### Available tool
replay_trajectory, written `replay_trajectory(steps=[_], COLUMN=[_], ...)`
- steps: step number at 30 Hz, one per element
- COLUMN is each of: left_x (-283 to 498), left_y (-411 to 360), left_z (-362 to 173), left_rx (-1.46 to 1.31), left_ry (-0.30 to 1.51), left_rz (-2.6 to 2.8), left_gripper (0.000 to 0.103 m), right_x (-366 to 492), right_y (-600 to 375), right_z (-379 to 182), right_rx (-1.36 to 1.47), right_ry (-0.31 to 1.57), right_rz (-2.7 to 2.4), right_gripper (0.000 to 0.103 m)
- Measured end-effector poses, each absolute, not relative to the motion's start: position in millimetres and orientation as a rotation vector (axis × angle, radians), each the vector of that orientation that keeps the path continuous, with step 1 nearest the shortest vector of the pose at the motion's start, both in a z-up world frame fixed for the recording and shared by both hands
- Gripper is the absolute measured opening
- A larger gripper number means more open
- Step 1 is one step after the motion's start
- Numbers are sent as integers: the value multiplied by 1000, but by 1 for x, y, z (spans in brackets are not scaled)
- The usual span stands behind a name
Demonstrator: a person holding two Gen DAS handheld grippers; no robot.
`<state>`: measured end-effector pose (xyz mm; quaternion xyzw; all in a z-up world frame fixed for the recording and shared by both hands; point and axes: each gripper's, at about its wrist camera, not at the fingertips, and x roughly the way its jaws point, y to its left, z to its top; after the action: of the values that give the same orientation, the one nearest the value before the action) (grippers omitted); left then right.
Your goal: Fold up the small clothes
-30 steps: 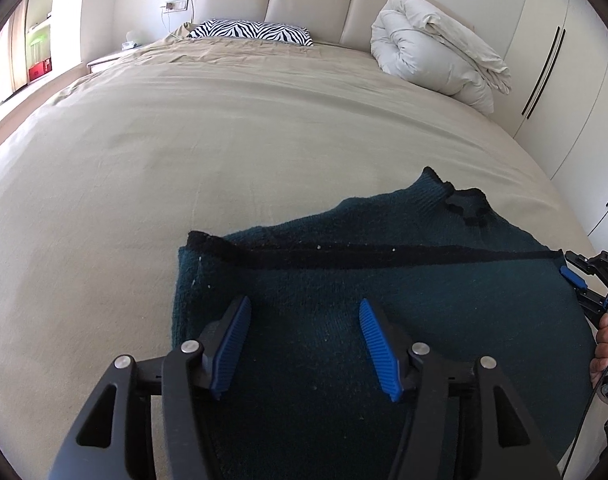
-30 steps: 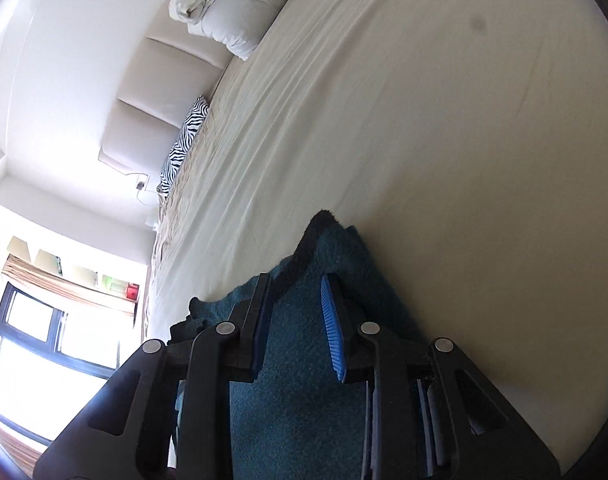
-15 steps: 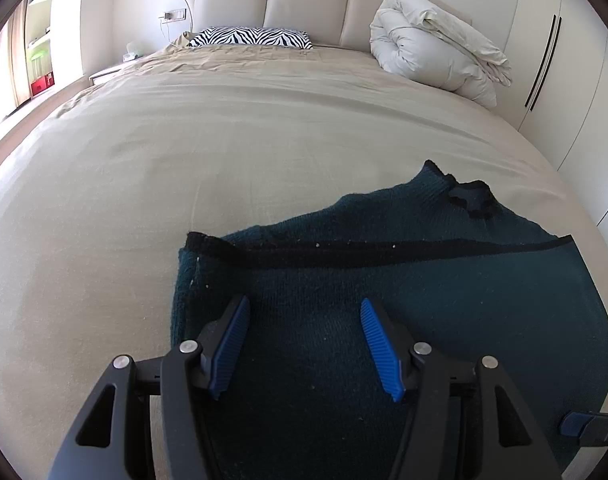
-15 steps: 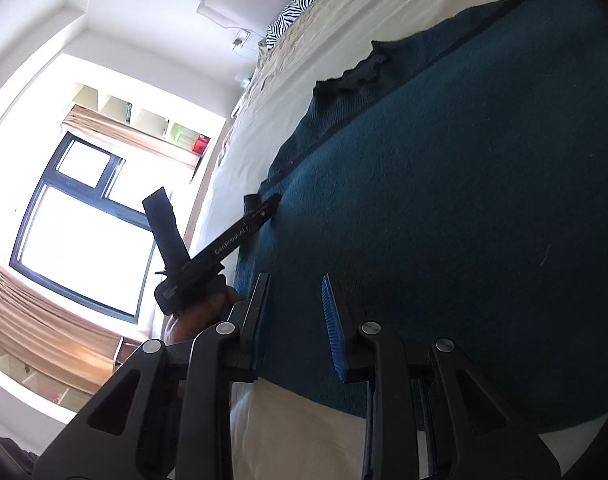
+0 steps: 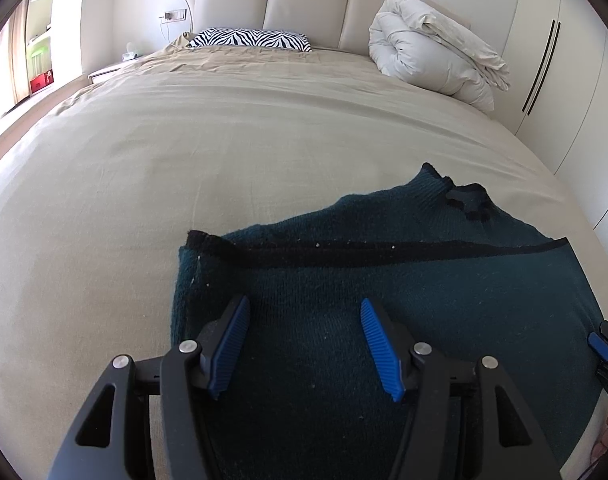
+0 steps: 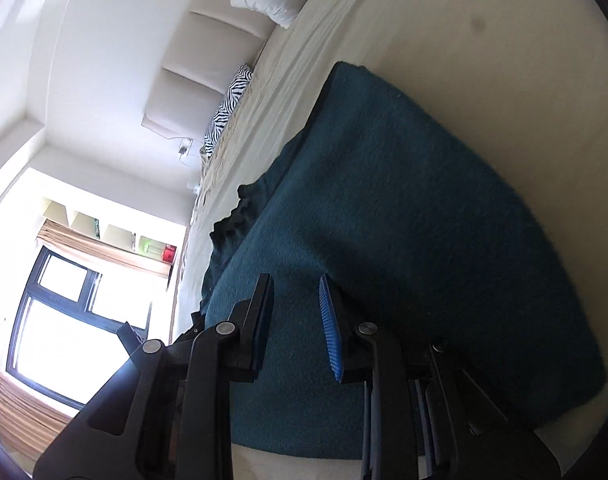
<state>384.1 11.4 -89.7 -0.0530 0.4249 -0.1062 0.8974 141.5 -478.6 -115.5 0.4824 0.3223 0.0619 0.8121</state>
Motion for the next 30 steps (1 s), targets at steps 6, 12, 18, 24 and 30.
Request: replay_trajectory(steps=[6,12,18,24,30], left_x=[350,266,255,247,230], left_y=[24,-11,3,49,88], left_z=[-61,-50,-89,-92,-89], left_rx=[-285,-352,-419,-515,-545], left_ry=[923,925,990,982,957], left_rz=[-275,-477,-456,-466,-460], left_gripper=[60,63,43,42,43], right_x=[110,120,145,137,107], right_y=[-492,-396,-331,-382,-449], right_z=[-96,-86,-111,-134,-125], right_rx=[1046,1017,1018,1109,1122], right_ry=[662,723,866,806,705], right_rz=[59,296,376,273,84], right_gripper=[24,24,24,24,24])
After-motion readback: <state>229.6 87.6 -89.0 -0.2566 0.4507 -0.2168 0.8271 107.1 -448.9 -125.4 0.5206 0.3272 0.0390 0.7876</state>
